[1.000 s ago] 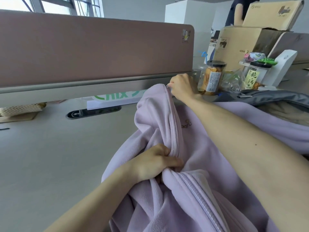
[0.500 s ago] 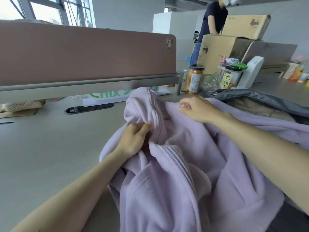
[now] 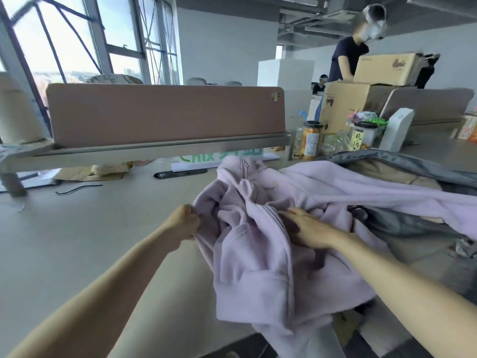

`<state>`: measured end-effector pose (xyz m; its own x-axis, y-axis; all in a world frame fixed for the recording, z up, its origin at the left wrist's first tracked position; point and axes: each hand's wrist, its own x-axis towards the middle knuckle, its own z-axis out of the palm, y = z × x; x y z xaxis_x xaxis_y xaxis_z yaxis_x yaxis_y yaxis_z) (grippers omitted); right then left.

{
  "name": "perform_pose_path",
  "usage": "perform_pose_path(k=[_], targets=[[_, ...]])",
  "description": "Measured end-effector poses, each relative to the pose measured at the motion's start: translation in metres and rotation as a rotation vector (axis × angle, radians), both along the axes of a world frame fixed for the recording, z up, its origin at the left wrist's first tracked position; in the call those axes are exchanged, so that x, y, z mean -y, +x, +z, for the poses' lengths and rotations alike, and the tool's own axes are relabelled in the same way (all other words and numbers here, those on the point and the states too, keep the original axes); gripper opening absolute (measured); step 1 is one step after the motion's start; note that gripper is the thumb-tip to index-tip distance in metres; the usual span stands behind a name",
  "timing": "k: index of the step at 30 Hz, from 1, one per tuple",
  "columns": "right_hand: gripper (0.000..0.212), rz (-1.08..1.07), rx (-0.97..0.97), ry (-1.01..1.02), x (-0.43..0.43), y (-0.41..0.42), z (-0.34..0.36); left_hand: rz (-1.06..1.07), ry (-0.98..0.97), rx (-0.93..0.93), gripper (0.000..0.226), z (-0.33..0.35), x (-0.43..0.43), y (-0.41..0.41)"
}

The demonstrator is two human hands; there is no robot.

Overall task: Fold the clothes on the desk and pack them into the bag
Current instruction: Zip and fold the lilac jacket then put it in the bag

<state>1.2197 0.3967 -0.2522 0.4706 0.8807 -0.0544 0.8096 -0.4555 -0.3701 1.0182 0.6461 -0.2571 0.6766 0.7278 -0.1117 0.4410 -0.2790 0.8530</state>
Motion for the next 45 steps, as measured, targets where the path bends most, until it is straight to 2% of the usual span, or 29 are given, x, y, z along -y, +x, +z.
perform_pose_path(k=[2, 4, 6, 9, 11, 15, 17, 18, 19, 20, 22, 23, 24, 25, 26, 27, 29, 30, 32, 35, 38, 41, 43, 45], targets=[[0.073, 0.022, -0.009, 0.023, 0.002, -0.005, 0.001, 0.11, -0.05, 0.19, 0.009, 0.019, -0.009, -0.014], [0.076, 0.049, -0.048, 0.045, 0.004, -0.01, 0.001, 0.244, 0.092, 0.269, 0.013, 0.043, -0.031, -0.038], [0.082, 0.067, -0.064, 0.024, 0.002, -0.016, -0.003, 0.343, 0.313, 0.26, 0.016, 0.068, -0.065, -0.068], [0.088, 0.138, 0.038, -0.071, -0.007, -0.025, -0.011, 0.373, 0.606, -0.048, 0.005, 0.088, -0.119, -0.115], [0.082, 0.201, 0.117, -0.104, -0.015, -0.03, -0.017, 0.363, 0.737, -0.282, 0.015, 0.081, -0.144, -0.142], [0.07, 0.252, 0.127, -0.081, -0.017, -0.032, -0.024, 0.384, 1.004, -0.47, 0.031, 0.045, -0.152, -0.165], [0.063, 0.26, 0.127, -0.065, -0.012, -0.034, -0.021, 0.254, 1.099, -0.361, 0.034, 0.04, -0.124, -0.152], [0.058, 0.262, 0.138, -0.05, -0.008, -0.038, -0.016, 0.12, 1.044, -0.236, 0.036, 0.043, -0.097, -0.143], [0.055, 0.254, 0.154, -0.024, -0.002, -0.042, -0.01, -0.043, 0.906, -0.134, 0.043, 0.046, -0.07, -0.135], [0.056, 0.232, 0.164, 0.004, 0.006, -0.045, -0.003, -0.232, 0.753, -0.118, 0.054, 0.049, -0.037, -0.128], [0.077, 0.191, 0.104, 0.011, 0.032, -0.051, 0.012, -0.642, 0.56, -0.281, 0.073, 0.047, 0.026, -0.124], [0.087, 0.211, 0.072, -0.016, 0.044, -0.051, 0.018, -0.773, 0.559, -0.39, 0.086, 0.041, 0.049, -0.126], [0.095, 0.244, 0.083, -0.074, 0.057, -0.053, 0.022, -0.836, 0.618, -0.478, 0.099, 0.031, 0.063, -0.13], [0.104, 0.262, 0.124, -0.158, 0.072, -0.054, 0.023, -0.833, 0.706, -0.489, 0.104, 0.02, 0.072, -0.134], [0.114, 0.267, 0.19, -0.243, 0.085, -0.055, 0.019, -0.794, 0.794, -0.44, 0.098, 0.008, 0.077, -0.136], [0.12, 0.262, 0.262, -0.292, 0.097, -0.055, 0.012, -0.739, 0.86, -0.328, 0.082, -0.002, 0.078, -0.138], [0.106, 0.228, 0.365, -0.241, 0.111, -0.047, -0.011, -0.663, 0.941, -0.117, 0.051, -0.014, 0.075, -0.14], [0.094, 0.209, 0.373, -0.176, 0.116, -0.045, -0.021, -0.635, 0.969, -0.06, 0.045, -0.016, 0.075, -0.141], [0.067, 0.202, 0.334, -0.019, 0.123, -0.043, -0.029, -0.529, 1.0, 0.042, 0.037, -0.012, 0.079, -0.144], [0.034, 0.166, 0.223, 0.215, 0.13, -0.052, -0.01, -0.416, 1.028, 0.18, 0.043, 0.012, 0.087, -0.153], [0.023, -0.018, 0.151, 0.412, 0.144, -0.051, 0.013, -0.384, 1.05, 0.155, 0.037, 0.039, 0.094, -0.167], [0.025, -0.187, -0.002, 0.647, 0.171, -0.041, 0.028, -0.498, 1.102, 0.118, 0.038, 0.053, 0.114, -0.183], [0.021, -0.24, -0.11, 0.757, 0.189, -0.04, 0.027, -0.596, 1.075, -0.045, 0.035, 0.052, 0.132, -0.199], [0.015, -0.237, -0.059, 0.711, 0.203, -0.043, 0.016, -0.689, 0.995, -0.249, 0.031, 0.045, 0.147, -0.212]])
